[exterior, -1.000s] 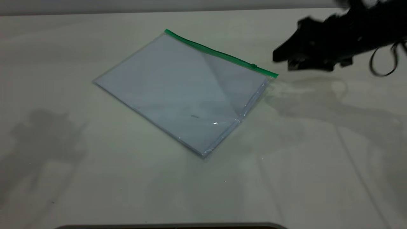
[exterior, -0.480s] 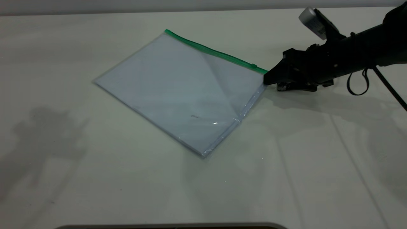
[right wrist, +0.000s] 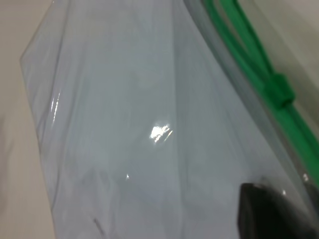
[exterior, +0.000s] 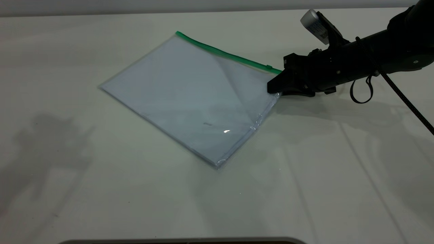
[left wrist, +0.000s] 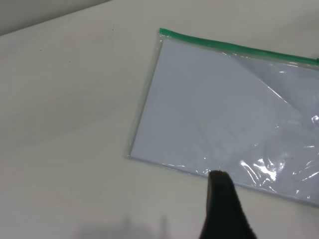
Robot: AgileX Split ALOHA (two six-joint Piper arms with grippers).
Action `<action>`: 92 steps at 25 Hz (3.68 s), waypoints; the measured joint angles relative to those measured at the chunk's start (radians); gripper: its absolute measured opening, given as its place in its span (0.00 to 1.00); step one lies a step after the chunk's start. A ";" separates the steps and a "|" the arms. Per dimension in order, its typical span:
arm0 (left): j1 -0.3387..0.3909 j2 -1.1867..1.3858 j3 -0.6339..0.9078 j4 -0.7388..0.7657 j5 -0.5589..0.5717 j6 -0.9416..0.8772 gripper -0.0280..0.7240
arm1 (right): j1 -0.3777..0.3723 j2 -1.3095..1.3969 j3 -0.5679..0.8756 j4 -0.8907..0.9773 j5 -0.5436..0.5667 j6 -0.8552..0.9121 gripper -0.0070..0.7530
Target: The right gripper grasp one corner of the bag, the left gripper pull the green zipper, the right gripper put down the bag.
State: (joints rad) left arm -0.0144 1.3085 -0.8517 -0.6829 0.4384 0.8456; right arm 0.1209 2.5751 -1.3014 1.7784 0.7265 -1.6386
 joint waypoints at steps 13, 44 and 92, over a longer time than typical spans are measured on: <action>-0.017 0.190 -0.066 -0.005 0.000 -0.005 0.73 | -0.032 -0.128 -0.010 -0.586 0.122 0.246 0.05; -0.358 1.280 -1.317 -0.209 0.622 0.402 0.73 | 0.019 -0.173 -0.185 -0.535 0.330 0.247 0.05; -0.392 1.287 -1.319 -0.106 0.533 0.344 0.14 | -0.037 -0.173 -0.188 -0.500 0.364 0.195 0.05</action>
State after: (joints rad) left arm -0.4061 2.5960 -2.1709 -0.7884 0.9718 1.1897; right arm 0.0840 2.4025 -1.4892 1.2783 1.0902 -1.4439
